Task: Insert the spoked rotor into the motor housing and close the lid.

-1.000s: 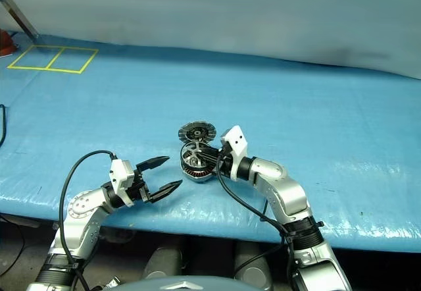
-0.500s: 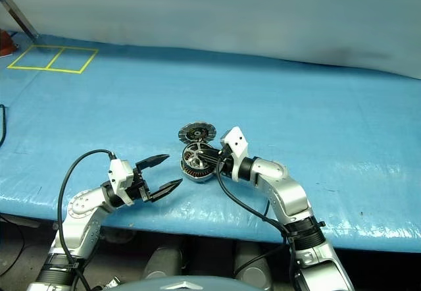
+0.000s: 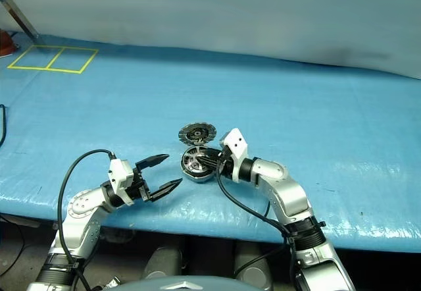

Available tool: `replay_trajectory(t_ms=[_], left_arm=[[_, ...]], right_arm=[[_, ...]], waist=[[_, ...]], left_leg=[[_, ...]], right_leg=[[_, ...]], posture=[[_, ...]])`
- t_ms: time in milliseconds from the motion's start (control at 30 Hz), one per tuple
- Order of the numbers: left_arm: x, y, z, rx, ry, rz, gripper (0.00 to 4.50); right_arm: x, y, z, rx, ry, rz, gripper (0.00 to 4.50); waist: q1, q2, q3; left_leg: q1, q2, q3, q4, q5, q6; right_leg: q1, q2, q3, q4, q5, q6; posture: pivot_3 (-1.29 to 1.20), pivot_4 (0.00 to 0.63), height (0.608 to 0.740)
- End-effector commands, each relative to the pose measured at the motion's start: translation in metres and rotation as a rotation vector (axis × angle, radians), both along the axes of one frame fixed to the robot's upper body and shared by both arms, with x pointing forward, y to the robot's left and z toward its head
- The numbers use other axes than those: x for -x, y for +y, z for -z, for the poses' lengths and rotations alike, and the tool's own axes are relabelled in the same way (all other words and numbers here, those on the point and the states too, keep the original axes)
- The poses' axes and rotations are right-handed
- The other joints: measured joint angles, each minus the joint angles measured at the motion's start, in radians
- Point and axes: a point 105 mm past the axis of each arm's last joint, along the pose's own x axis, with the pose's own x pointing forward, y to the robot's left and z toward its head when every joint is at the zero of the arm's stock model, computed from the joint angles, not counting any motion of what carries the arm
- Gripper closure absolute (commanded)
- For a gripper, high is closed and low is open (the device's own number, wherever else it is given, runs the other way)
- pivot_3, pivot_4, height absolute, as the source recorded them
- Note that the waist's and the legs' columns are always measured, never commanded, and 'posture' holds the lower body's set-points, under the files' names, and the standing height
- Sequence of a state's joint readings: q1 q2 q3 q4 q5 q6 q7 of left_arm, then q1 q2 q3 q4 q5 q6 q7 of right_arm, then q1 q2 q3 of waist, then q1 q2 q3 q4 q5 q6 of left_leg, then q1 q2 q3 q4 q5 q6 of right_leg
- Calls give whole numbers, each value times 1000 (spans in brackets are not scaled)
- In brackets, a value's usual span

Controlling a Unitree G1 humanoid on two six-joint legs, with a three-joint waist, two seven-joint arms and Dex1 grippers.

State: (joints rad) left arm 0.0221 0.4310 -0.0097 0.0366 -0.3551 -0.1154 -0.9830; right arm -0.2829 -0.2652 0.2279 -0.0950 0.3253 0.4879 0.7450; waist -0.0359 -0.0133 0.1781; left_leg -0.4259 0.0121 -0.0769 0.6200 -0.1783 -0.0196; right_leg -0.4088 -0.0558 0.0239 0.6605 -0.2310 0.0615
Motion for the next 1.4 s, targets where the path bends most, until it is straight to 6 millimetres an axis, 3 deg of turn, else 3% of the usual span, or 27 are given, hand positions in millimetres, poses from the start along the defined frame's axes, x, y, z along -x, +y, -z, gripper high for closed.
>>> replay_trajectory(t_ms=[33,233,400,600,733,800,900,1033,1100,1200,1400], left_arm=[[-2,-1,-5,0,-26,5,0],[-1,-1,-5,2,-26,4,0],[-1,0,-5,3,-27,-2,0],[1,2,-4,7,-24,-13,0],[0,2,-4,8,-27,-20,0],[-1,2,-5,11,-30,-23,0],[-1,2,-5,12,-31,-25,0],[-1,2,-4,12,-30,-28,0],[0,2,-5,13,-30,-29,0],[2,3,-5,19,-29,-34,0],[5,10,-5,10,-27,-56,0]], right_arm=[[2,3,-18,-61,-60,-14,2490],[-1,0,-21,-85,-49,11,2490],[-23,-26,-17,-79,-19,184,2490],[-40,-55,-17,16,-57,288,4283],[-59,-65,-19,75,-82,360,4460],[-71,-63,-28,31,-88,379,4460],[-79,-40,-49,-31,-121,296,4460],[-76,-2,-74,-113,-134,139,4460],[-64,19,-80,-126,-135,30,4460],[-42,35,-77,-136,-109,-87,4460],[-21,26,-53,-90,-58,-72,4460]], waist=[[0,0,0],[0,0,0],[0,0,0],[0,0,0],[-2,0,0],[-3,0,0],[-4,0,0],[-4,0,0],[-3,0,0],[-1,0,0],[0,0,0]], left_leg=[[0,0,0,0,0,0],[0,0,0,0,0,0],[0,0,0,0,0,0],[0,0,0,0,0,0],[0,0,0,0,0,0],[1,0,1,0,0,0],[1,1,1,0,0,0],[1,1,0,0,0,0],[1,1,0,0,0,0],[0,1,0,-1,0,0],[0,1,0,0,0,0]], right_leg=[[0,0,0,0,0,0],[0,0,0,0,0,0],[0,0,0,0,0,0],[0,0,0,0,0,0],[0,0,0,0,0,0],[0,0,0,1,1,-1],[0,1,0,1,1,-1],[0,1,0,1,4,4],[0,1,0,1,4,4],[0,1,0,0,5,4],[0,1,0,0,2,0]], posture=[[0,150,740],[0,150,740],[0,150,740],[0,150,740],[0,150,740],[0,150,740],[0,150,740],[0,150,740],[0,150,740],[0,150,740],[0,150,740]])
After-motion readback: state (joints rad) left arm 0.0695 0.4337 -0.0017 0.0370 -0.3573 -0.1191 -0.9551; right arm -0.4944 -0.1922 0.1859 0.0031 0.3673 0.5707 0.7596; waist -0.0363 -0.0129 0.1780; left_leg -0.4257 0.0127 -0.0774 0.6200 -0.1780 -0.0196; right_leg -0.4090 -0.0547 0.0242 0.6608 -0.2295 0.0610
